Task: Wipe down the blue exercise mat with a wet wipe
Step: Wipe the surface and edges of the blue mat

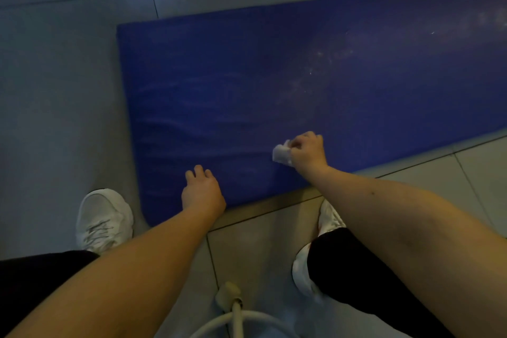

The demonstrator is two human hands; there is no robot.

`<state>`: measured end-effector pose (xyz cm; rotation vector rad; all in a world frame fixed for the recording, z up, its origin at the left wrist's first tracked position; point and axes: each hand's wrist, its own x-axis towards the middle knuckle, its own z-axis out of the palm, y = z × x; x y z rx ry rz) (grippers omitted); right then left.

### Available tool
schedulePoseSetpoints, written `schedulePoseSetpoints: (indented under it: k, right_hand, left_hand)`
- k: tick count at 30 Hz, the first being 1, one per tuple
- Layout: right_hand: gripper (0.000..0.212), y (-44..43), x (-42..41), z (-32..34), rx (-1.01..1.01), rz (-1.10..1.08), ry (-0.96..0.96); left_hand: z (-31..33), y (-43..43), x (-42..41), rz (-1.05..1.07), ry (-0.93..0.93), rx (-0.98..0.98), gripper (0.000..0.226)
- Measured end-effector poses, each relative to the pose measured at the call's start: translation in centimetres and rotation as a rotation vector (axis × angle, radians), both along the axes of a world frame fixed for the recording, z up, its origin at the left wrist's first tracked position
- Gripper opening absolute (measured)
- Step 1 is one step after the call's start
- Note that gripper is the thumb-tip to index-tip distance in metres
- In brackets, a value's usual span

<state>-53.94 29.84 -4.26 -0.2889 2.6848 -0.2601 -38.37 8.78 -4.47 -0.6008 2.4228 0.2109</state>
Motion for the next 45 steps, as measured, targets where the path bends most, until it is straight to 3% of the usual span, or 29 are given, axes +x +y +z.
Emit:
schedulePoseSetpoints:
  k: [2,4,6,9,11,14,18,21,24,27,30,32,35,38,42,45]
  right_hand:
    - [0.024,-1.9,-0.3,0.7,-0.096,-0.126,-0.237]
    - [0.019,-2.2,-0.7,0.3,-0.127,-0.322,-0.315]
    - [0.015,-1.3,-0.5,-0.5,-0.067,-0.257,-0.215]
    - [0.017,-0.6,0.5,-1.0,0.035,-0.373,0.016]
    - [0.017,-1.0,1.2,-1.4,0.118,-0.266,0.107]
    - [0.038,-2.0,2.8,-2.7,0.213,-0.056,0.083]
    - [0.052,-3.1,5.1,-3.2,0.119,-0.070,0.011]
    - [0.042,-4.1,6.8,-3.6,-0.077,-0.039,-0.055]
    - [0.033,-5.8,9.7,-4.2,-0.139,0.208,-0.062]
    - [0.049,-5.9,11.0,-4.7,-0.170,0.511,-0.053]
    - [0.044,-3.6,8.4,-4.4,-0.135,0.673,-0.030]
    - [0.035,-0.9,6.0,-4.0,-0.099,0.607,0.043]
    - [0.028,3.8,3.2,-3.8,0.013,0.173,0.159]
    - [0.023,4.4,2.7,-3.6,0.142,-0.090,0.109]
    - [0.026,-0.5,6.7,-2.8,-0.019,-0.097,0.118]
    - [0.023,-5.1,10.7,-2.9,-0.165,0.124,0.086]
  left_hand:
    - [0.1,0.0,-0.1,0.022,-0.004,0.017,0.069]
    - [0.2,0.0,-0.2,0.038,-0.010,0.024,0.069]
    - [0.2,-0.1,-0.1,0.033,-0.009,0.019,0.070]
    - [0.0,-0.3,0.1,0.010,-0.009,0.017,0.072]
    - [0.0,-0.3,0.0,0.008,-0.005,0.011,0.069]
    - [0.1,-0.1,-0.2,0.036,-0.005,0.013,0.065]
    - [0.1,-0.1,-0.3,0.034,-0.022,0.014,0.068]
    - [0.1,-0.1,-0.2,0.023,-0.015,0.007,0.067]
    - [0.1,-0.1,-0.3,0.018,-0.020,0.003,0.069]
    - [0.2,0.1,-0.3,0.014,-0.023,-0.012,0.072]
    - [0.1,0.1,-0.2,0.013,-0.013,-0.011,0.071]
    - [0.1,0.1,-0.2,0.020,-0.010,-0.005,0.069]
    - [0.3,0.2,-0.4,0.038,-0.013,0.010,0.070]
    - [0.3,0.2,-0.5,0.039,-0.006,0.009,0.068]
    - [-0.1,0.0,-0.2,0.006,-0.008,-0.013,0.069]
    - [-0.2,-0.1,-0.2,0.009,-0.011,-0.005,0.069]
